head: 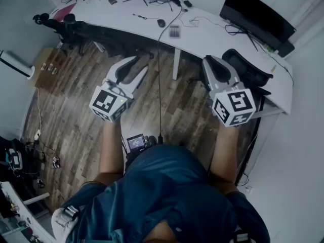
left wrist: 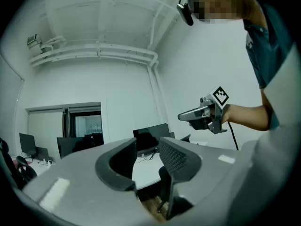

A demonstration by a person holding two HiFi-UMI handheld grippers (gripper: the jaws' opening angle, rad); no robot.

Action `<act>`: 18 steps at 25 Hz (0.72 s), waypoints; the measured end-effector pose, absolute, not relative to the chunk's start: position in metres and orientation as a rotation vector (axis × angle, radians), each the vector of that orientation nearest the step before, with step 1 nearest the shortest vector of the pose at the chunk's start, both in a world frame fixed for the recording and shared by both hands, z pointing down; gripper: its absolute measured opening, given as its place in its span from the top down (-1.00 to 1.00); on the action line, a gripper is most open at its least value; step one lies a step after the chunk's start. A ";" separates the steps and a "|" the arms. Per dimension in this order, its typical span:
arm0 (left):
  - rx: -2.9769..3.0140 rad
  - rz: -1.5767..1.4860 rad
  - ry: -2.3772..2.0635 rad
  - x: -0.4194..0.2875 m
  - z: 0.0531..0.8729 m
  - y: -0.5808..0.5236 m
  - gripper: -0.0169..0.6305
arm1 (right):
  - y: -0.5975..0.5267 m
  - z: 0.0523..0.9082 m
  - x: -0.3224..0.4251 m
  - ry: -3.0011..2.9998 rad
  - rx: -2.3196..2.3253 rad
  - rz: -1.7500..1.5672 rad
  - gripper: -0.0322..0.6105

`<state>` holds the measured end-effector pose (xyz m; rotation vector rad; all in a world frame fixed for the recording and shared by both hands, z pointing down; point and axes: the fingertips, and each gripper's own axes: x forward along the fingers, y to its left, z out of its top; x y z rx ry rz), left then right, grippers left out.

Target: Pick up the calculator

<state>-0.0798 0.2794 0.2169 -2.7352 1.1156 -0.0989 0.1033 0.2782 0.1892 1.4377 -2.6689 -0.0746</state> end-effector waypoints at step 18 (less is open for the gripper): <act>-2.776 -0.040 1.017 -0.128 0.232 0.241 0.50 | 0.250 0.202 0.055 -2.653 1.515 0.011 0.82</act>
